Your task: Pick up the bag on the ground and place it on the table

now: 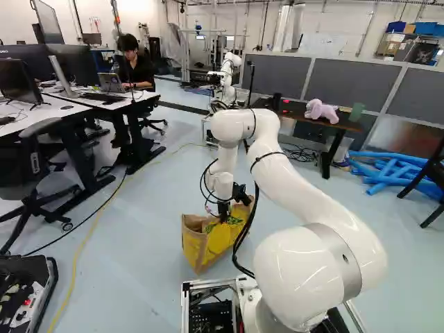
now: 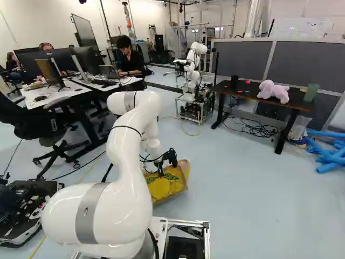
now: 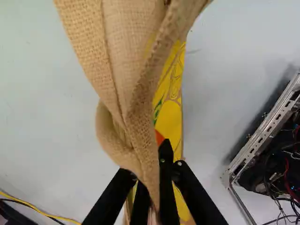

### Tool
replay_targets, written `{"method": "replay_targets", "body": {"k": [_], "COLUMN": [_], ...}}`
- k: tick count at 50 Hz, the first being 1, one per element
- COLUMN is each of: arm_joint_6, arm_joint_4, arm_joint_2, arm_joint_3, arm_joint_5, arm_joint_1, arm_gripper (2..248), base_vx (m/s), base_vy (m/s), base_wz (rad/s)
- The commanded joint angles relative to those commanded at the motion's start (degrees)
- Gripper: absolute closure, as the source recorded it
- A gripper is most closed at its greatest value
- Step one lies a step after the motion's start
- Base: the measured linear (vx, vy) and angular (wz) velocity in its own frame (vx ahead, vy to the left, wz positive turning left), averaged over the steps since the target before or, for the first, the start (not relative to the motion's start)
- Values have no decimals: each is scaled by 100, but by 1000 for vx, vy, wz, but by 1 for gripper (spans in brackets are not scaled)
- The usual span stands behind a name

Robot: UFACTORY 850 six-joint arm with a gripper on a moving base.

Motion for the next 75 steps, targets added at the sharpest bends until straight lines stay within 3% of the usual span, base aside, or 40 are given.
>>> {"method": "replay_targets", "body": {"k": [37,75], "arm_joint_6": [0,0], "arm_joint_4": [-756,-1026], "arm_joint_2": [871,1884], "arm_joint_3": [852,1984], "arm_joint_5": [0,0], "arm_joint_1": [27,-11], "arm_gripper": [228,228], "base_vx": [0,0], "base_vy": [0,0], "base_wz": [0,0]}}
